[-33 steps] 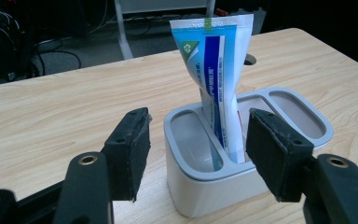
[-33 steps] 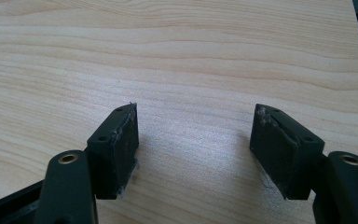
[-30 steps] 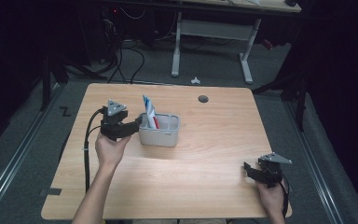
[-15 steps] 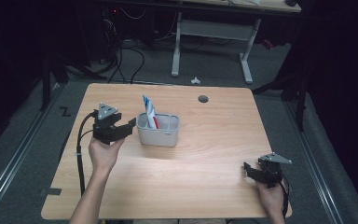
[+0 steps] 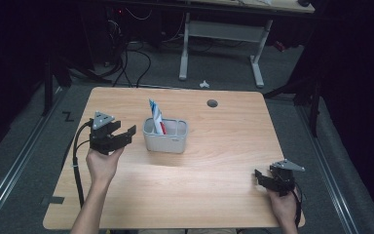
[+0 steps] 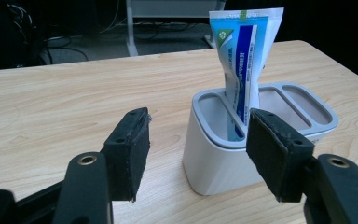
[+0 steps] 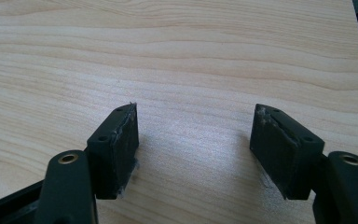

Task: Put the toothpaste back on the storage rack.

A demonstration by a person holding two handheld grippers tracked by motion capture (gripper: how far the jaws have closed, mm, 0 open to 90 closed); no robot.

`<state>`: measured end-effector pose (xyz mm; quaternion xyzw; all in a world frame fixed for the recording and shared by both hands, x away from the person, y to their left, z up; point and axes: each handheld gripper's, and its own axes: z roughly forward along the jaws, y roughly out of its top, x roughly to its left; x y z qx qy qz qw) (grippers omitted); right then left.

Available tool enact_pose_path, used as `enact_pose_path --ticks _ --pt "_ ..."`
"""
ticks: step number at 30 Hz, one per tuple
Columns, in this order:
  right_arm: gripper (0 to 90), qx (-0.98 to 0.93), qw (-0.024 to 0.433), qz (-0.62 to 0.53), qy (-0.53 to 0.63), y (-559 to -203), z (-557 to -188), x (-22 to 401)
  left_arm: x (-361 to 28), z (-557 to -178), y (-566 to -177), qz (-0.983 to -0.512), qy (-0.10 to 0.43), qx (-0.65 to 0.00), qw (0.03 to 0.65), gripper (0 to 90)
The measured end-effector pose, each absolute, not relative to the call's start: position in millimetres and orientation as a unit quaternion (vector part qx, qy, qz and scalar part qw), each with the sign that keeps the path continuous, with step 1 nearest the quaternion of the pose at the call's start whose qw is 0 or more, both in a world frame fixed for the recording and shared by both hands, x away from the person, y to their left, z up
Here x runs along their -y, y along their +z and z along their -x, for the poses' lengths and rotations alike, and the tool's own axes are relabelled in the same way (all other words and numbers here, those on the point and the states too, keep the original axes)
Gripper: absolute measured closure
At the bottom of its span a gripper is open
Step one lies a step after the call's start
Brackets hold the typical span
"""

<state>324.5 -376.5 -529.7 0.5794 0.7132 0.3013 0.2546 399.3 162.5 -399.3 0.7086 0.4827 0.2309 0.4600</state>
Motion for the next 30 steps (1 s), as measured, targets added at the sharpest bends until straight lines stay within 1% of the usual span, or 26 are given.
enact_pose_path --ticks 30 --pt "32.6 -0.713 0.254 -0.58 0.301 -530 -325 376 -186 -382 -415 -0.692 0.222 -0.504 0.468 39.9"
